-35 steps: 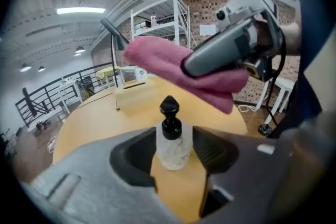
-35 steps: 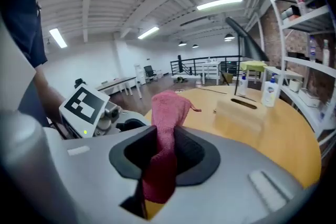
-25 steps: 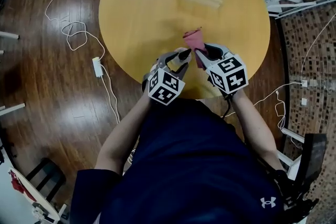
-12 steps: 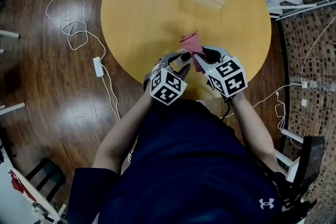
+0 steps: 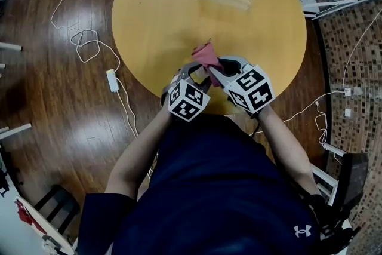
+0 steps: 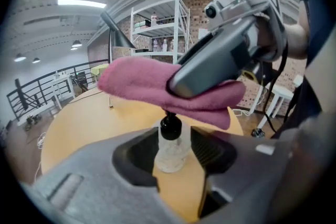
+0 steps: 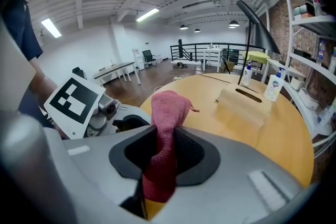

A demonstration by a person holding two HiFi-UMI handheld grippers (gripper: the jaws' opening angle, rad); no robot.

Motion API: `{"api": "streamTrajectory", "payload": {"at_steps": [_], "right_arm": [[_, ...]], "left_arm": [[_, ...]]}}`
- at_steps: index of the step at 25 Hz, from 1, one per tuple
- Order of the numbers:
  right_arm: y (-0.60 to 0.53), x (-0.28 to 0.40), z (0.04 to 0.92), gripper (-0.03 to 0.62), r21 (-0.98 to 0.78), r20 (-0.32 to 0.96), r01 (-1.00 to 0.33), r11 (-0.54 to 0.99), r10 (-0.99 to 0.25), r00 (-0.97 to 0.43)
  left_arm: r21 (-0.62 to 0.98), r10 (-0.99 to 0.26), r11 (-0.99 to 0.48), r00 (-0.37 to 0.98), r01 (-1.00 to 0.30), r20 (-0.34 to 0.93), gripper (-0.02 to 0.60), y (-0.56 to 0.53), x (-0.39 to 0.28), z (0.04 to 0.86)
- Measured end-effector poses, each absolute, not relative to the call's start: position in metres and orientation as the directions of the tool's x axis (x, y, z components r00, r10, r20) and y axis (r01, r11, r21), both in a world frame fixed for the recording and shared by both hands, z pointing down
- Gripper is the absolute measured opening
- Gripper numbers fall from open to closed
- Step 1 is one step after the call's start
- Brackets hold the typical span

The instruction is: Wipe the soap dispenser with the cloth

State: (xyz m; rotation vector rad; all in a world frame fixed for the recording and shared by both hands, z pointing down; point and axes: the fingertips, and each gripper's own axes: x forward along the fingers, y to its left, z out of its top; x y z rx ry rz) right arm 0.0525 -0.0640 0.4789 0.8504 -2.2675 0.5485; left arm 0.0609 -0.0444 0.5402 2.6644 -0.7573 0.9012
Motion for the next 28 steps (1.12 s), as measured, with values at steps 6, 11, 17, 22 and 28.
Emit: {"api": "streamTrajectory", "payload": {"at_steps": [6,11,17,22,28], "right_arm": [[-0.076,0.103,0.492,0.098,-0.261,0.681,-0.841,0.473,-0.528,-0.508],[-0.047,0.108,0.516,0.098,-0.370,0.705,-0.859,0.354,-0.495,-0.508],[-0.045,0.080,0.534,0.098,-0.381,0.725,-0.848,0.367,-0.451,-0.521],[-0.070,0.081,0.537,0.098,-0.349,0.735,-0.861,0.370,-0.463,-0.496],[-0.037,0.074,0.537,0.095,-0.317,0.766,-0.835,0.450,-0.397,-0.505]], "left_arm": [[0.010,-0.370,-0.874,0.680,-0.485,0.634,0.192,-0.037,0.055,0.535],[-0.147,-0.283,-0.957,0.688,-0.251,0.668,0.250,-0.036,0.039,0.529],[-0.002,-0.104,-0.989,0.696,-0.146,0.710,0.245,-0.038,0.040,0.545],[-0.048,-0.216,-0.964,0.666,-0.261,0.714,0.235,-0.035,0.040,0.545],[-0.061,-0.218,-0.965,0.651,-0.255,0.727,0.253,-0.034,0.042,0.548]]}}
